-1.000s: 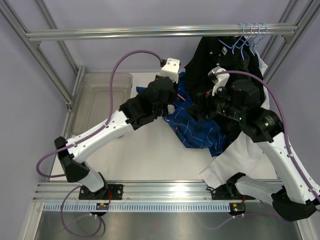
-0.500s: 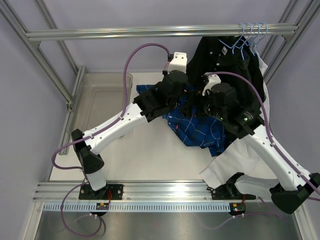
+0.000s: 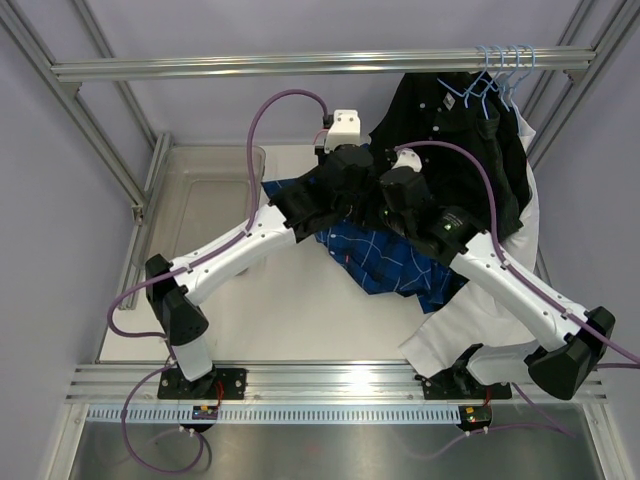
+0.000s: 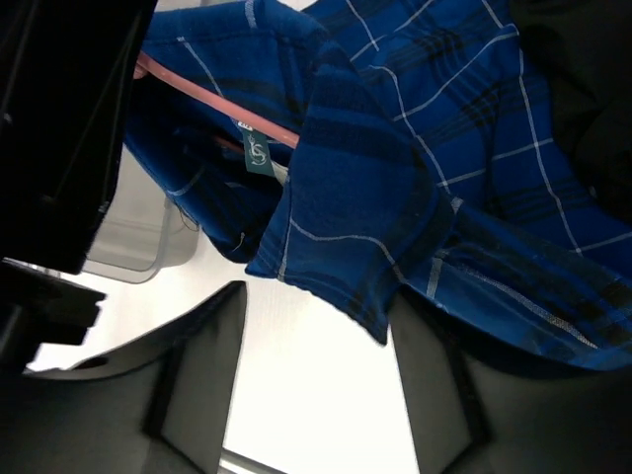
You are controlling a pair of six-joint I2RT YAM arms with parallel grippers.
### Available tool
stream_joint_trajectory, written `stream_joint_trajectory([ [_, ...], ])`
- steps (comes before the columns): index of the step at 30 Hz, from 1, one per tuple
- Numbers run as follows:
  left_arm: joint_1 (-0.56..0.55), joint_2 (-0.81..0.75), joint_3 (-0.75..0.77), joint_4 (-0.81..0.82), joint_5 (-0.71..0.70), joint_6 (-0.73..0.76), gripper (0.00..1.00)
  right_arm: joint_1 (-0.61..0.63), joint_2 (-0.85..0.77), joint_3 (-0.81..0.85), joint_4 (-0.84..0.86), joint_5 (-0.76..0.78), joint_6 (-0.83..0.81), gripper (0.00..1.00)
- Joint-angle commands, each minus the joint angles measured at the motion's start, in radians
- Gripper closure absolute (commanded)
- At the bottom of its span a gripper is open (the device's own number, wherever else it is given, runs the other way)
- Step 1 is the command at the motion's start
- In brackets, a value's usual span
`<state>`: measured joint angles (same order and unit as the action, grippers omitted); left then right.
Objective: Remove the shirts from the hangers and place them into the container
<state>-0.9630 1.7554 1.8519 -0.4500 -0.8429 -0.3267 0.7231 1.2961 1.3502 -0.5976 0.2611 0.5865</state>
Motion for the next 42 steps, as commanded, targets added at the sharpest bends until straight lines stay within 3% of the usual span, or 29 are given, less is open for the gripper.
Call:
stream_joint_trajectory([
  [1, -0.031, -0.085, -0.025, 0.05, -0.01, -0.054, 1.0, -0.011, 0.046, 0.038, 0.056, 0.145, 0.099, 0.39],
  [5, -0.031, -0.103, -0.049, 0.047, -0.012, -0.067, 1.0, -0.011, 0.061, 0.035, 0.068, 0.148, 0.111, 0.7],
  [6, -0.031, -0.108, -0.056, 0.047, -0.009, -0.075, 1.0, -0.011, 0.063, 0.032, 0.071, 0.15, 0.116, 0.81],
  [9, -0.031, -0.123, -0.071, 0.053, -0.01, -0.069, 1.0, -0.011, 0.069, 0.021, 0.073, 0.153, 0.121, 1.0],
  [21, 0.036, -0.218, -0.171, 0.036, -0.001, -0.071, 1.0, -0.025, -0.145, -0.039, -0.079, 0.201, 0.026, 1.0],
  [30, 0.095, -0.289, -0.238, 0.02, 0.01, -0.074, 1.0, -0.132, -0.303, -0.026, -0.215, 0.13, -0.039, 1.0],
  [42, 0.165, -0.362, -0.284, 0.023, 0.047, -0.063, 1.0, -0.315, -0.351, 0.021, -0.338, 0.029, -0.178, 1.0],
])
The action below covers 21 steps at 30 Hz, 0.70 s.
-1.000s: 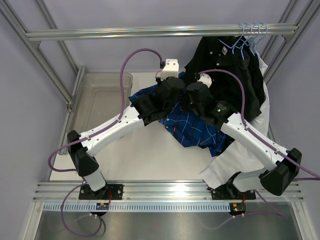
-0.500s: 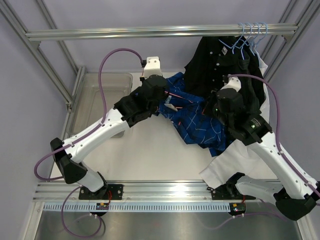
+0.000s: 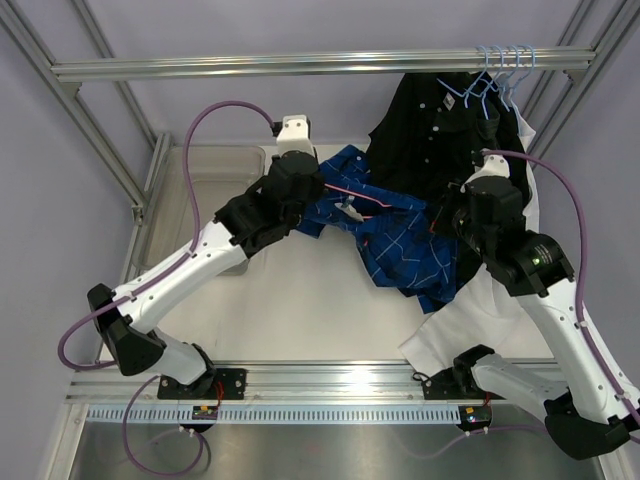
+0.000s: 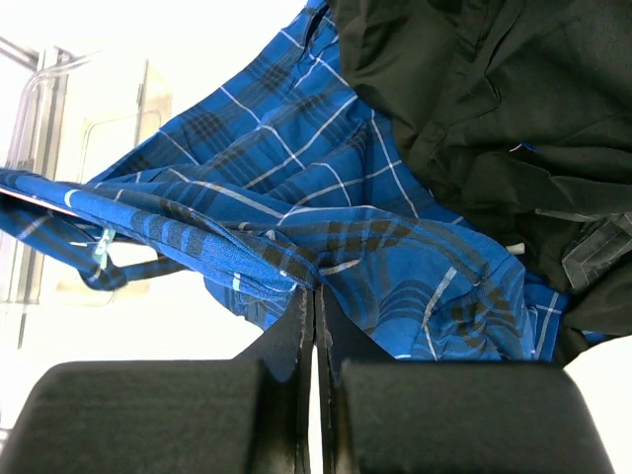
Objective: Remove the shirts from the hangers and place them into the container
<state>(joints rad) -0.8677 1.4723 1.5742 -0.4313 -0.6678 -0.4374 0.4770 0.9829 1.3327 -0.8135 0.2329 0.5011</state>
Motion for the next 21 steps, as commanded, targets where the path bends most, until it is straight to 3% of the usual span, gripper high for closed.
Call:
stream_joint_trajectory([
  [1, 0.072, -0.096, -0.025, 0.023, -0.124, 0.057, 1.0, -0.072, -0.036, 0.043, -0.131, 0.045, -0.096, 1.0],
  [8, 0.073, -0.194, -0.16, 0.12, -0.039, 0.158, 1.0, -0.103, -0.009, 0.097, -0.174, 0.008, -0.14, 1.0],
  [21, 0.125, -0.346, -0.321, 0.215, 0.106, 0.186, 1.0, -0.179, 0.013, 0.08, -0.204, -0.096, -0.197, 1.0],
])
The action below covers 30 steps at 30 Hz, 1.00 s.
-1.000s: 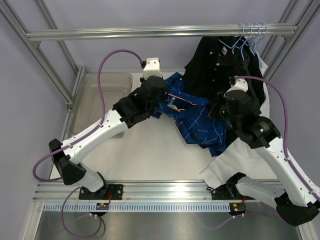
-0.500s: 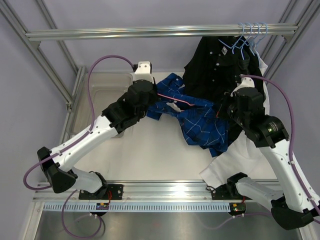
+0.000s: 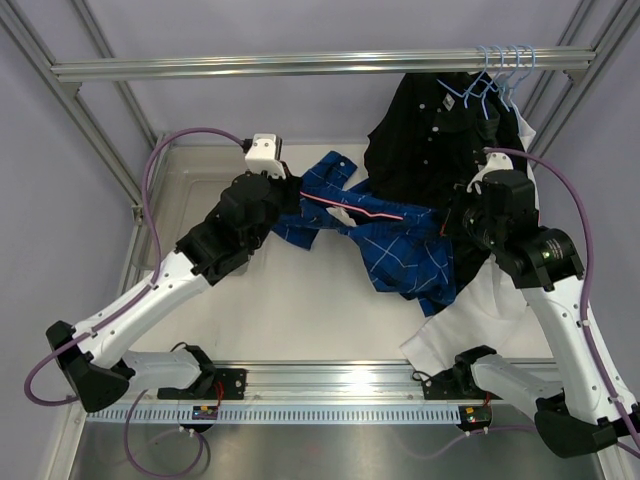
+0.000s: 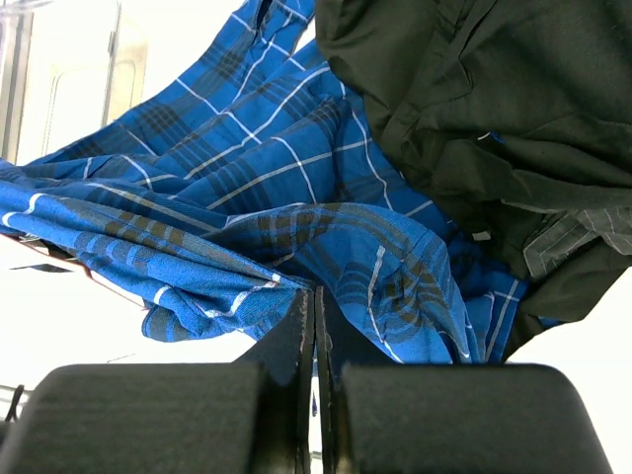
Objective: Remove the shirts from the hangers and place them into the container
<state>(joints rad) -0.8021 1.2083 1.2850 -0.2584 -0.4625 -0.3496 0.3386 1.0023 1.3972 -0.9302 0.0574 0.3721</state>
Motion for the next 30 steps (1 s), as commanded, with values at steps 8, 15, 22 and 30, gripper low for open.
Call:
stream_joint_trajectory([
  [8, 0.06, -0.058, 0.063, 0.004, -0.111, -0.04, 1.0, -0.041, -0.028, -0.18, 0.028, -0.132, -0.068, 1.0],
  [15, 0.06, 0.025, 0.194, -0.048, -0.136, -0.14, 1.0, -0.041, -0.08, -0.374, 0.122, -0.137, -0.018, 1.0],
  [22, 0.054, 0.062, 0.209, -0.024, -0.01, -0.106, 1.0, -0.041, -0.111, -0.409, 0.159, -0.246, -0.05, 0.92],
  [30, 0.029, 0.111, 0.181, -0.022, 0.077, -0.019, 1.0, -0.043, -0.175, -0.144, -0.001, -0.266, -0.205, 0.29],
])
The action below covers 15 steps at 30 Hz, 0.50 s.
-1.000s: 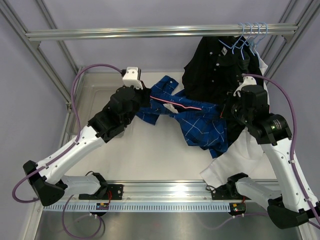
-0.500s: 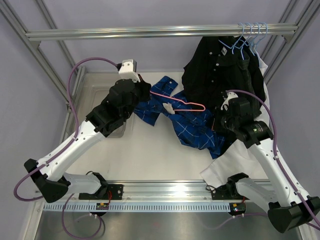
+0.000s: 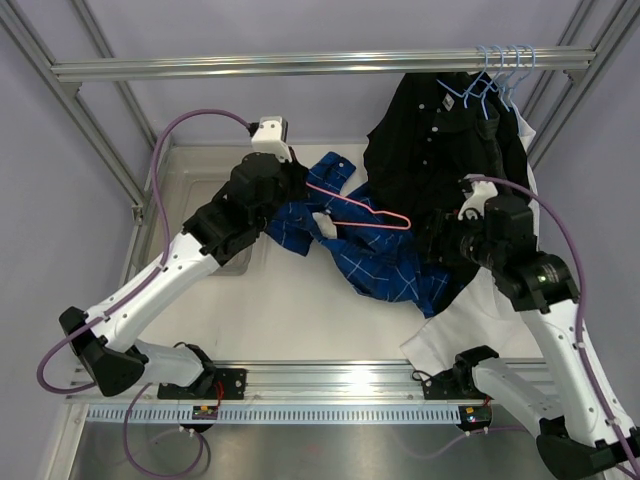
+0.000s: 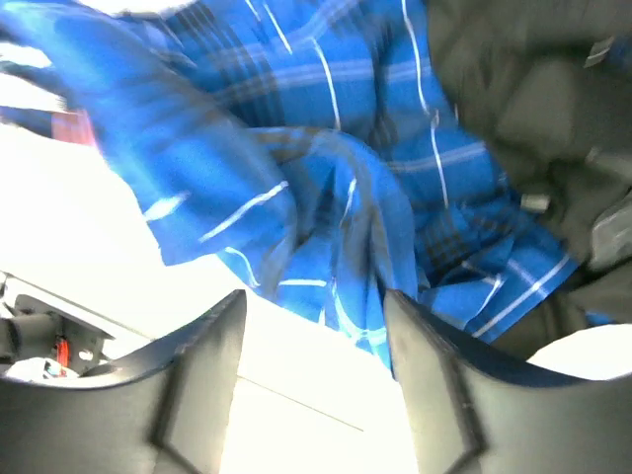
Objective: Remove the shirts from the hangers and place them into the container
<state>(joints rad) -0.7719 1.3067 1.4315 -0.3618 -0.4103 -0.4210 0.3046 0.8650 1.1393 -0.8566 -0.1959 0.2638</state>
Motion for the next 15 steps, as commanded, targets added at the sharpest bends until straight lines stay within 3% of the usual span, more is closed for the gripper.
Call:
stream_joint_trajectory([
  [1, -0.006, 0.022, 0.038, 0.083, 0.031, 0.062, 1.0, -0.007, -0.04, 0.164, -0.093, -0.013, -0.124, 0.27],
  [5, -0.027, 0.043, 0.05, 0.092, 0.041, 0.083, 1.0, -0.007, -0.037, 0.278, -0.156, -0.078, -0.195, 0.15],
  [15, -0.144, 0.127, 0.132, 0.086, 0.056, 0.103, 1.0, -0.007, 0.089, 0.292, -0.05, -0.348, -0.288, 0.12],
])
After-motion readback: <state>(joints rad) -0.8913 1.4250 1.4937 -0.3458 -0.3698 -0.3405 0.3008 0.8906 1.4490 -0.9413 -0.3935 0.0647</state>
